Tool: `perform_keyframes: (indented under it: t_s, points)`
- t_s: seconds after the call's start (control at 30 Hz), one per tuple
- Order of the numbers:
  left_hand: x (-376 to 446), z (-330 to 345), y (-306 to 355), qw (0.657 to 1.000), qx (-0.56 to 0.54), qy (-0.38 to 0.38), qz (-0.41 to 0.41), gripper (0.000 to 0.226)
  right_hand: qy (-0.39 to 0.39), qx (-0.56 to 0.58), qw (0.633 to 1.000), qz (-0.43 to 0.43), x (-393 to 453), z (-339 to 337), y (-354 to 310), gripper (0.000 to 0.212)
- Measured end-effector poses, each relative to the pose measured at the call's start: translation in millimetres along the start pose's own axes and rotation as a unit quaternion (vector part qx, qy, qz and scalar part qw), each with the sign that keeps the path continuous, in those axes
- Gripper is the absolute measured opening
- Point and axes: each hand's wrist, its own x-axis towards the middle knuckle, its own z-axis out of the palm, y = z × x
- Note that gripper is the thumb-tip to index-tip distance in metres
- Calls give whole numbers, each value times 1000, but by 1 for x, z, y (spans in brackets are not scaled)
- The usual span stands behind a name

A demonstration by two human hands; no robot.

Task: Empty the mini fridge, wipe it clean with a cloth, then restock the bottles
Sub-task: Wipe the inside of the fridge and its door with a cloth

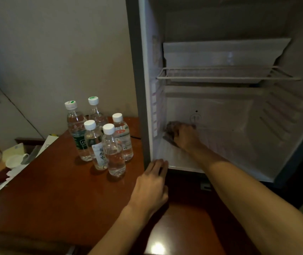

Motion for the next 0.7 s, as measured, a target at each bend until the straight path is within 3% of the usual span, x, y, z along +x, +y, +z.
perform_keyframes:
  t_s: [0.17, 0.3, 0.47, 0.7]
  points:
    - [1, 0, -1, 1000, 4, 2, 2, 73, 1, 5, 1000, 9, 5, 4, 2, 38]
    - [4, -11, 6, 1000, 3, -27, -13, 73, -21, 22, 999, 14, -19, -3, -3, 27]
    - [5, -20, 10, 998, 11, -50, -30, 69, -3, 31, 999, -22, -71, -7, -11, 33]
    - [3, -26, 17, 996, 17, -67, -49, 54, -7, -4, 1000, 21, -120, 8, -18, 28]
